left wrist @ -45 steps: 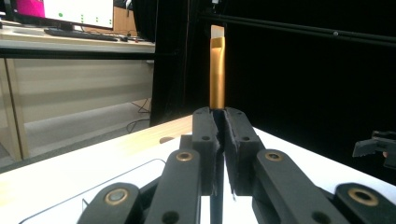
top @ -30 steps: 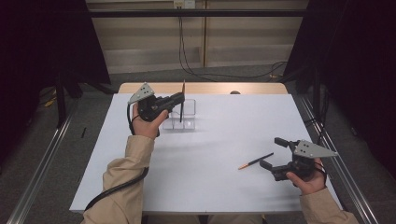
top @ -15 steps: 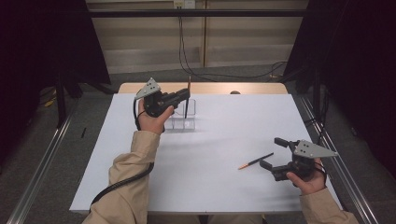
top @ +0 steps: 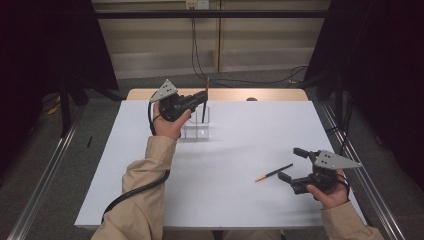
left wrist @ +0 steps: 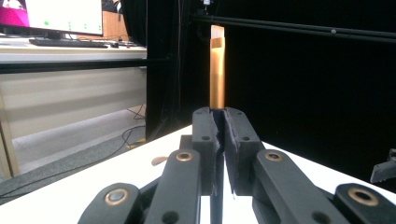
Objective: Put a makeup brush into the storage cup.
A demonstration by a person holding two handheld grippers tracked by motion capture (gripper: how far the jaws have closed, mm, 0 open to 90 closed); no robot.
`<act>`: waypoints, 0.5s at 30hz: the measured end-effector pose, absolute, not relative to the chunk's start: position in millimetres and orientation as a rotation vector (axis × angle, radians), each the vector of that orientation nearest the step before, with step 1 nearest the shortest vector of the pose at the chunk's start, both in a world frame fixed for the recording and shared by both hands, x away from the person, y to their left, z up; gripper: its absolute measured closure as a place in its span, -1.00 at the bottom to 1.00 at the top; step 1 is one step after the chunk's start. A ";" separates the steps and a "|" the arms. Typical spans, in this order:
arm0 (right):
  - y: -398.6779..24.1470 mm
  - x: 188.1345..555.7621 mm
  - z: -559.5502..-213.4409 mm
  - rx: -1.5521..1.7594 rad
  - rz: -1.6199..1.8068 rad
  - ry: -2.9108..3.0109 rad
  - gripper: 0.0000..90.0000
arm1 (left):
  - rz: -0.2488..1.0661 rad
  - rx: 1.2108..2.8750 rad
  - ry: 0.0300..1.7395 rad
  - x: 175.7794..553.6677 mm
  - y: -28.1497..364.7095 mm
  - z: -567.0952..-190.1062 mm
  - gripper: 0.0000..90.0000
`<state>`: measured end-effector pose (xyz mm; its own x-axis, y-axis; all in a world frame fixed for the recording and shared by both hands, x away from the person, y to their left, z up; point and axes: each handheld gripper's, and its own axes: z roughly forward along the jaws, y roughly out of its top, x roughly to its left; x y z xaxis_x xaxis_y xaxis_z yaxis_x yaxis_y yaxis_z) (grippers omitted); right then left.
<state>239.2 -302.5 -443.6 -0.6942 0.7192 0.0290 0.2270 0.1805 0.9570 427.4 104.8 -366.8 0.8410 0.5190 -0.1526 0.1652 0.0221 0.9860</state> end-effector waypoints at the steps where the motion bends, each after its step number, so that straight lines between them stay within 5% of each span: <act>1: -302.5 239.3 -443.6 0.889 1.527 2.031 -1.00 | 0.298 1.545 0.560 427.8 104.1 -366.4 0.86; 15: -303.1 239.0 -443.5 0.890 1.530 2.028 -1.00 | 0.314 1.529 0.570 437.1 93.5 -365.7 0.86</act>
<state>239.0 -303.1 -443.5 -0.6929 0.7205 0.0293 0.2263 0.1787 0.9575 437.1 93.5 -365.7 0.8326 0.5326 -0.1522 0.1563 0.0377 0.9870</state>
